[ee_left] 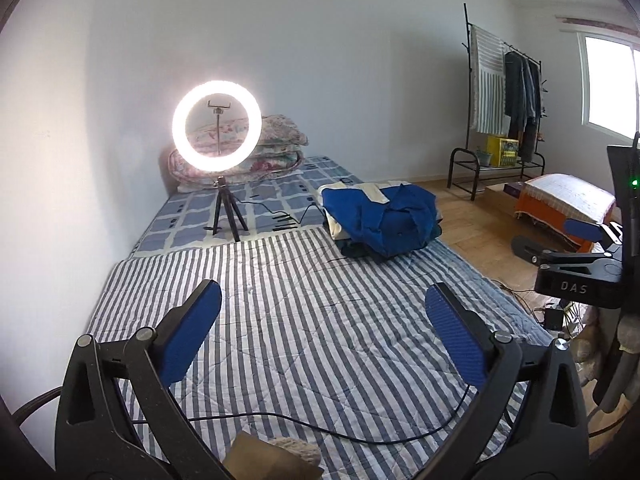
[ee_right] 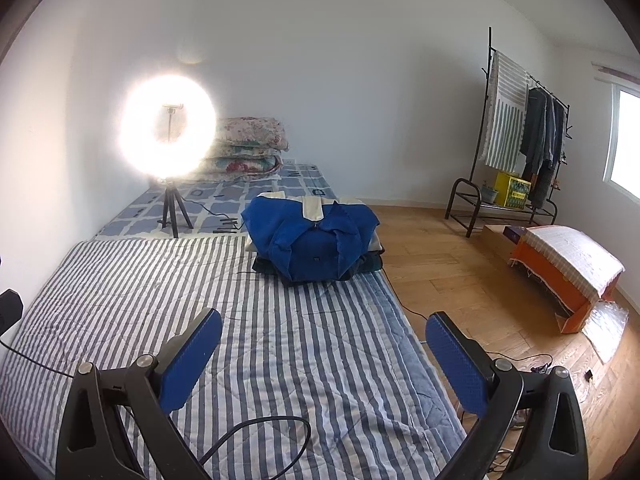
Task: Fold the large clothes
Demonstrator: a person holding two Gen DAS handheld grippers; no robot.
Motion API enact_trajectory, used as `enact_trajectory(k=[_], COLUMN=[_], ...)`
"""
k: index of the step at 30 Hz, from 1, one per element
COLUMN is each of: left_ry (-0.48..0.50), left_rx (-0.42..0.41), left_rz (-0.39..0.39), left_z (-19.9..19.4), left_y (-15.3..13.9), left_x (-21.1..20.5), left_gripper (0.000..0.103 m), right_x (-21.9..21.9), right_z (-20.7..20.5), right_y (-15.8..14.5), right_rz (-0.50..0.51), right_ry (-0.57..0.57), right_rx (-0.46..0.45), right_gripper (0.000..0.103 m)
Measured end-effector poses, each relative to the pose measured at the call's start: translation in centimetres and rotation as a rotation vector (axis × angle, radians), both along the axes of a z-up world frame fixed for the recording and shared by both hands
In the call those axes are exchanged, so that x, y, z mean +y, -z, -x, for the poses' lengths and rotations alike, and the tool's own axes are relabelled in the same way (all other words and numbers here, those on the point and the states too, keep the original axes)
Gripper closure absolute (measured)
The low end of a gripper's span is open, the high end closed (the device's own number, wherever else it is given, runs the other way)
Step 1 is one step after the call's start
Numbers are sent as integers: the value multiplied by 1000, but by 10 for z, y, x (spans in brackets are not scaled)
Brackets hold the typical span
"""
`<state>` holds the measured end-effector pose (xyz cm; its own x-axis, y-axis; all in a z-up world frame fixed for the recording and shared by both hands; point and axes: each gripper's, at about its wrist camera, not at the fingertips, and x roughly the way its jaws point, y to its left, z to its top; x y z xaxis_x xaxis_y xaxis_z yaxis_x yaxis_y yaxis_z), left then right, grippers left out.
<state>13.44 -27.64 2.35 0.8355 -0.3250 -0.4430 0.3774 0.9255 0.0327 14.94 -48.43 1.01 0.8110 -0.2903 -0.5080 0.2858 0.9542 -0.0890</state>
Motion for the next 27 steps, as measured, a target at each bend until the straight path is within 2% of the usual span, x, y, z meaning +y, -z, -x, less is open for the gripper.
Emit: enact_trajectory(k=[4, 12, 27], left_ry=[16, 28, 41], left_rx=[29, 35, 36], left_rz=[-16, -39, -39], left_z=[-2, 1, 5], left_y=[6, 12, 13], left_x=[-2, -5, -8], left_gripper=[0, 0, 0], right_x=[-4, -11, -11], right_z=[0, -1, -3], right_y=[2, 6, 8], right_rz=[-29, -60, -57], right_ry=[7, 24, 24], right_rx=[-1, 5, 6], right_gripper=[0, 0, 0])
